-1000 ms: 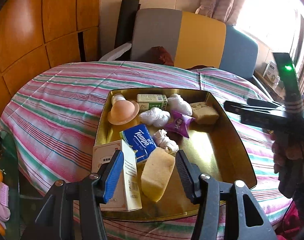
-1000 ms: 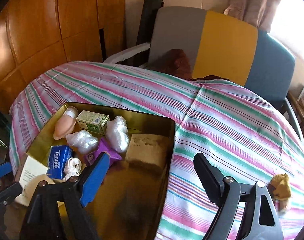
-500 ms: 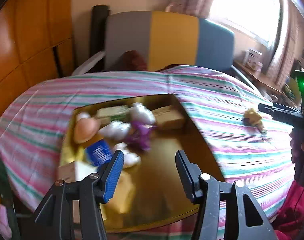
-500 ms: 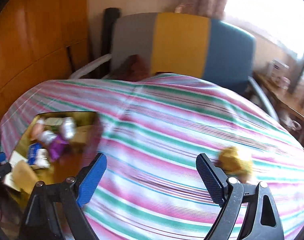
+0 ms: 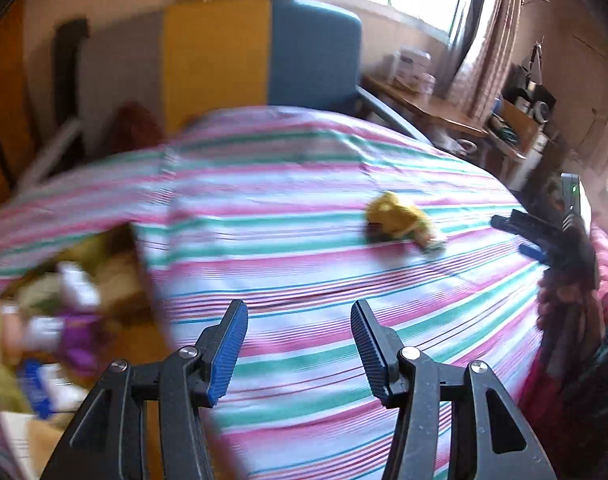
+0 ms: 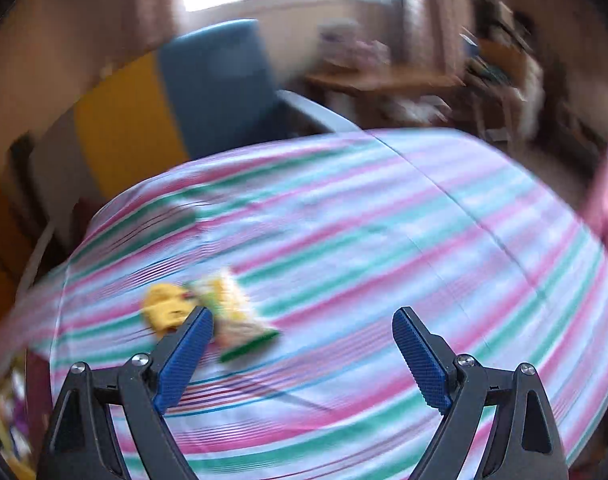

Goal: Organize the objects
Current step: 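Grasp the yellow knotted sock with left gripper while right gripper moves toward the WEIDAN bag, then lift the sock with left gripper while right gripper grasps the clear WEIDAN snack bag, then lower the yellow sock into the gold tray and open the left gripper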

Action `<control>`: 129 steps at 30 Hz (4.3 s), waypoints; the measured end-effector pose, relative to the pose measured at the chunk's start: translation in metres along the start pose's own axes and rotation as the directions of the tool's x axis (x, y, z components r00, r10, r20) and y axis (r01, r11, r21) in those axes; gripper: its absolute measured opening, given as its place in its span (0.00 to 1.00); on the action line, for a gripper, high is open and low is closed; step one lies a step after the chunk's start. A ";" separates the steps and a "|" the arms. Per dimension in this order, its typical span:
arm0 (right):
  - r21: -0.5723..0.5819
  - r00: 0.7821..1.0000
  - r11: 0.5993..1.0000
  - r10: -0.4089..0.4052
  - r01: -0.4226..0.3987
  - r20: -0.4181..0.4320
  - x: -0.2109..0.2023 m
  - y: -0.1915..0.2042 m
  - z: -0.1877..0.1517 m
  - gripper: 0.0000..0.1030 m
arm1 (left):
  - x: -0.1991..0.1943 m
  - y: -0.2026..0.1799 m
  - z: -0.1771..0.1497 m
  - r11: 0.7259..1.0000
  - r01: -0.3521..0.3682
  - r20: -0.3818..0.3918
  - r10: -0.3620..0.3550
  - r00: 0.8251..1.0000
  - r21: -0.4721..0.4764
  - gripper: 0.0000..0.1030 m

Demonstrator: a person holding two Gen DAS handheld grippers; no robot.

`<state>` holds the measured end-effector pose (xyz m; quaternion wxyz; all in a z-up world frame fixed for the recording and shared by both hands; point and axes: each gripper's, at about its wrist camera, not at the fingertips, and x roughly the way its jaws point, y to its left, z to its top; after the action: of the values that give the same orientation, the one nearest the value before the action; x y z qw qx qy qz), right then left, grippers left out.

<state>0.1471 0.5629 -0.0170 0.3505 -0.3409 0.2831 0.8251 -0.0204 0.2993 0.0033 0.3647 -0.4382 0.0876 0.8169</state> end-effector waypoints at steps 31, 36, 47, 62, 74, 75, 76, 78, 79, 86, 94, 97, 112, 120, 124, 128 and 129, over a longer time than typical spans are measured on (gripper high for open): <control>0.034 0.995 0.997 0.078 -0.076 -0.057 0.007 0.006 0.001 0.84 | 0.202 -0.056 0.080 0.945 0.209 -0.195 -0.261 0.945 -0.251 0.34; -0.020 0.995 0.997 0.070 -0.072 -0.069 0.011 0.016 -0.002 0.81 | 0.161 -0.048 0.053 0.983 0.137 -0.182 -0.158 0.971 -0.120 0.33; -0.188 0.984 0.977 0.068 -0.099 -0.164 0.040 0.059 -0.020 0.83 | 0.080 -0.013 -0.005 0.993 0.104 -0.146 -0.111 0.983 -0.051 0.33; -0.435 0.974 0.899 -0.046 -0.058 -0.223 0.122 0.125 -0.017 0.58 | 0.007 0.024 -0.020 0.999 0.013 -0.031 -0.015 0.999 -0.049 0.34; -0.530 0.950 0.826 0.020 -0.190 -0.310 0.058 0.130 -0.097 0.41 | -0.033 0.037 -0.038 0.998 -0.043 0.045 0.045 0.998 -0.041 0.34; -0.546 0.953 0.816 0.019 -0.191 -0.304 0.053 0.130 -0.104 0.41 | -0.036 0.038 -0.040 0.998 -0.048 0.052 0.050 0.997 -0.040 0.34; -0.557 0.955 0.809 0.019 -0.188 -0.295 0.048 0.130 -0.111 0.41 | -0.040 0.039 -0.042 0.998 -0.051 0.057 0.054 0.997 -0.041 0.34; -0.571 0.964 0.804 0.016 -0.169 -0.264 0.042 0.131 -0.119 0.40 | -0.046 0.040 -0.045 0.998 -0.054 0.067 0.057 0.996 -0.042 0.34; -0.575 0.968 0.803 0.012 -0.158 -0.249 0.041 0.132 -0.119 0.40 | -0.049 0.041 -0.048 0.997 -0.058 0.072 0.061 0.996 -0.043 0.34; -0.597 0.979 0.791 0.014 -0.134 -0.201 0.038 0.134 -0.127 0.40 | -0.065 0.061 -0.064 0.994 -0.051 0.070 0.057 0.996 -0.093 0.34; -0.619 0.986 0.777 0.014 -0.116 -0.167 0.041 0.137 -0.130 0.40 | -0.101 0.143 -0.093 0.944 -0.079 0.085 0.112 0.990 -0.321 0.34; -0.631 0.987 0.768 0.012 -0.110 -0.158 0.043 0.139 -0.129 0.40 | -0.118 0.171 -0.110 0.916 -0.116 0.096 0.165 0.982 -0.385 0.34; -0.651 0.989 0.752 0.009 -0.102 -0.145 0.039 0.140 -0.131 0.40 | -0.096 0.160 -0.124 0.926 -0.101 0.027 0.119 0.993 -0.364 0.33; -0.651 0.989 0.752 0.009 -0.103 -0.146 0.042 0.140 -0.130 0.40 | -0.069 0.153 -0.126 0.934 -0.142 -0.057 0.131 0.990 -0.326 0.34; -0.653 0.989 0.750 0.008 -0.103 -0.147 0.042 0.141 -0.130 0.40 | -0.050 0.157 -0.136 0.928 -0.179 -0.137 0.141 0.980 -0.326 0.35; -0.654 0.989 0.750 0.008 -0.102 -0.146 0.043 0.141 -0.129 0.40 | -0.048 0.162 -0.139 0.917 -0.199 -0.136 0.161 0.978 -0.346 0.46; -0.653 0.989 0.750 0.009 -0.104 -0.147 0.043 0.140 -0.129 0.40 | -0.050 0.162 -0.139 0.916 -0.204 -0.133 0.168 0.977 -0.344 0.47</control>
<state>0.0637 0.4045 -0.0959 0.1631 -0.4883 0.0075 0.8573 -0.0216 0.0925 -0.0700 0.1950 -0.5273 -0.0020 0.8270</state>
